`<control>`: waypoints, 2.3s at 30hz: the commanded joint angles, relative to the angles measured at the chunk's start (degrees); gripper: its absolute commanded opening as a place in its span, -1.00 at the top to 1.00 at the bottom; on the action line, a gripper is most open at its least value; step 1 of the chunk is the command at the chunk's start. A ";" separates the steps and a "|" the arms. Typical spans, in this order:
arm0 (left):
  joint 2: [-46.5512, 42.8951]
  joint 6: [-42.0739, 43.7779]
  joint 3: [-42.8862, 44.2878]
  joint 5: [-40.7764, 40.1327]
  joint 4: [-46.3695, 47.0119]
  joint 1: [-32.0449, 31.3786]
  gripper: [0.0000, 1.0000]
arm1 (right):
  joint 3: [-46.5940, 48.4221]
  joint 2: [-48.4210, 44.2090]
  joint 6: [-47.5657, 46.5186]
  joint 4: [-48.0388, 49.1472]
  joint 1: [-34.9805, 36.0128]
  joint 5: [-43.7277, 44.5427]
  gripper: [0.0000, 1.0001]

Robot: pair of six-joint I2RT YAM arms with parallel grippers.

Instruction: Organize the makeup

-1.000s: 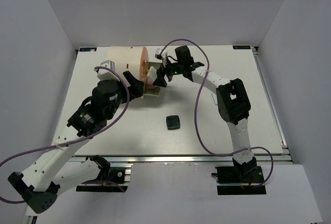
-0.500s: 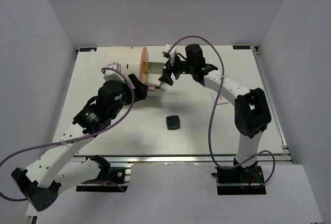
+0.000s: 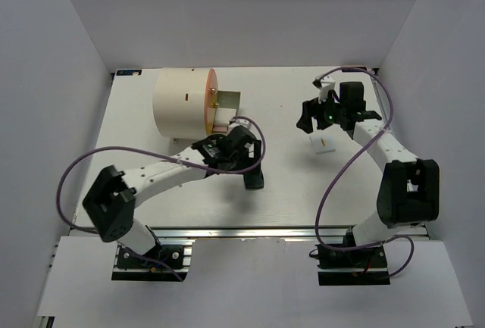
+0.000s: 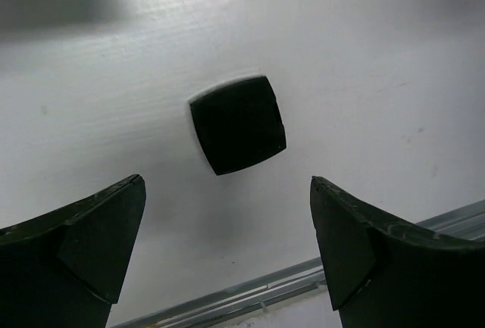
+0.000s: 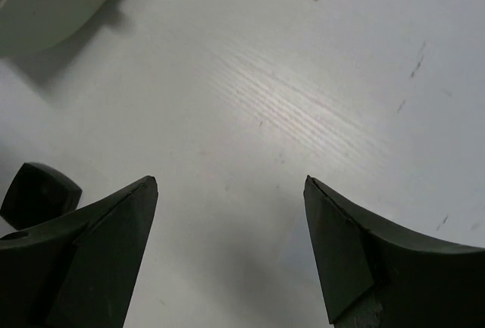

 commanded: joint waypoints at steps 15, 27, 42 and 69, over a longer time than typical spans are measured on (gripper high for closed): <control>21.39 -3.36 9.22 1.69 3.92 -4.54 -0.96 | -6.58 -8.67 2.96 -1.63 -2.16 4.46 -0.72; 28.16 -6.61 12.83 -0.32 -2.66 -5.33 -0.96 | -6.14 -7.79 4.01 -1.19 -3.04 4.20 -0.72; 23.26 7.33 23.96 -14.18 -9.95 -5.68 0.47 | -5.00 -8.84 1.48 -2.15 -4.01 2.19 -0.71; 38.71 25.82 50.71 -42.59 -16.46 8.03 0.37 | -5.79 -8.93 -6.27 -1.01 -4.10 -2.65 -0.50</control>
